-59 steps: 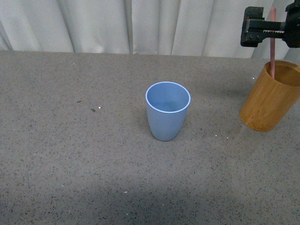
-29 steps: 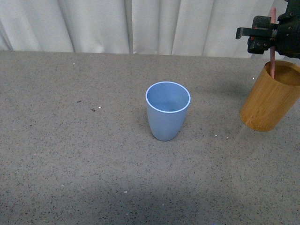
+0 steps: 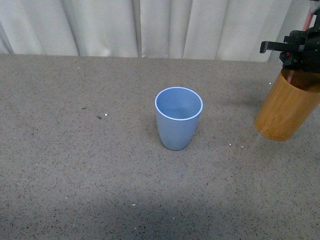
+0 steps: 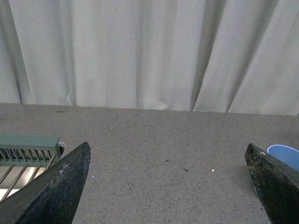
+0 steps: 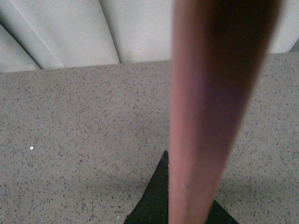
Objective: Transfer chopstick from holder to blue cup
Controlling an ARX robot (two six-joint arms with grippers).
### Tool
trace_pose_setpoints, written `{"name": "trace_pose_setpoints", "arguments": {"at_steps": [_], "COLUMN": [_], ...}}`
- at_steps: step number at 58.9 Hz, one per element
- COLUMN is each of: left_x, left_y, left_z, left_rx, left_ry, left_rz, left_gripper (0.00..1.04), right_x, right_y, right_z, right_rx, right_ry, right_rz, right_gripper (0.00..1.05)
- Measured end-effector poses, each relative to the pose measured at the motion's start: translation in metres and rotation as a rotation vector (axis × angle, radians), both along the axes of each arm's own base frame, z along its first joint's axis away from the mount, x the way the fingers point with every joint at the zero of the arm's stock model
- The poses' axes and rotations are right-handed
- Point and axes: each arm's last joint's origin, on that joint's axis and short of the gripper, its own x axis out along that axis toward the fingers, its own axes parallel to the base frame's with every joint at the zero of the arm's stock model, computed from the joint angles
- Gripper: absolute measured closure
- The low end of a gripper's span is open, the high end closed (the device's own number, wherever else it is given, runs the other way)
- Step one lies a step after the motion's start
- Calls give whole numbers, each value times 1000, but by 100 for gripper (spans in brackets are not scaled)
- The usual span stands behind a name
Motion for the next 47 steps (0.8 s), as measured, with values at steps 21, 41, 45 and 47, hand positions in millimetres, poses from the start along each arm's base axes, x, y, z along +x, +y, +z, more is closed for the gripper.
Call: {"name": "trace_pose_setpoints", "arguments": {"at_steps": [21,41,45,47], "left_x": [0,0,0,0], "left_y": [0,0,0,0], "left_z": [0,0,0,0], "left_rx": [0,0,0,0], "left_ry": [0,0,0,0], "left_rz": [0,0,0,0], "left_gripper": [7,7,7,7], "right_x": [-6,-30,-36,-38], "right_y": [-9,-13,-9,-6], "right_z": [54,134,147,153], "right_rx": [5,22,30,37], "right_ry": [-120,-319,-353,-368], "right_rz": [-1,13,22,29], "right_gripper": [104,104,104,104]}}
